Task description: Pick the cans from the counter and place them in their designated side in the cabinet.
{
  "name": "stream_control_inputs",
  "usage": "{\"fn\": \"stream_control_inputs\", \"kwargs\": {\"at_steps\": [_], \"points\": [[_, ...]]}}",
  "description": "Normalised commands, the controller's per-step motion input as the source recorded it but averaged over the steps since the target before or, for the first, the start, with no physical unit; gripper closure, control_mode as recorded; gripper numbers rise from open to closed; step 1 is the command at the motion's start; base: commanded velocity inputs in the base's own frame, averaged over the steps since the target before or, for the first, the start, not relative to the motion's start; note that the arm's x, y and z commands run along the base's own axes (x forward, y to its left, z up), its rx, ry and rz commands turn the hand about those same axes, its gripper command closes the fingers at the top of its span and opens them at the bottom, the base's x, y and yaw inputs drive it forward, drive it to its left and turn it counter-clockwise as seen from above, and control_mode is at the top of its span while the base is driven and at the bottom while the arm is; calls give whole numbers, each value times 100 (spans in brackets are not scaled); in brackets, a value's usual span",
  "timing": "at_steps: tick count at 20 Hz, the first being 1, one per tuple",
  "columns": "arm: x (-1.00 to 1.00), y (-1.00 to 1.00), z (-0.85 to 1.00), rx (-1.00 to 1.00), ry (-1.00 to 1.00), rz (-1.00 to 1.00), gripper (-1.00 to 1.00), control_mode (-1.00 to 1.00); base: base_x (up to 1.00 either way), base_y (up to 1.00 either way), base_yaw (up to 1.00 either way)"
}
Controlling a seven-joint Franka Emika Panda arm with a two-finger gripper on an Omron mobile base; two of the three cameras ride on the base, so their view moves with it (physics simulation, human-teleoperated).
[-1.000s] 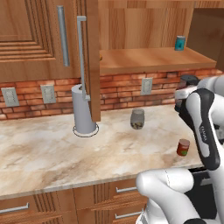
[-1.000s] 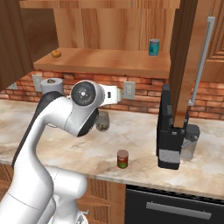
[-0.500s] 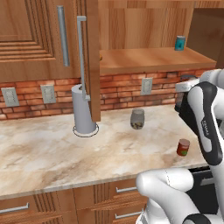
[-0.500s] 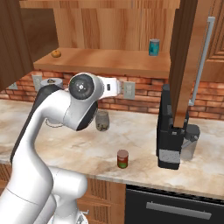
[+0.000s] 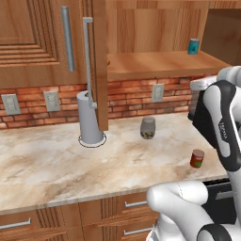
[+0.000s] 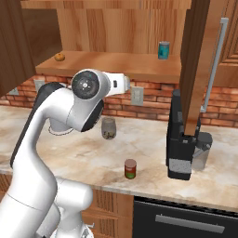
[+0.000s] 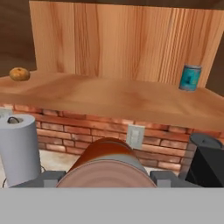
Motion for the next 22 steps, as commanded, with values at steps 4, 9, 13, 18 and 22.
{"fn": "stream_control_inputs", "kwargs": {"at_steps": [4,9,13,18,22], "points": [[16,0,19,0,-1,0,100,-100,0,0,0],[18,0,12,0,0,0,100,-100,0,0,0],[25,0,2,0,0,0,100,-100,0,0,0],[19,0,0,0,1,0,100,-100,0,0,0],[21,-1,0,0,1,0,100,-100,0,0,0]]}}
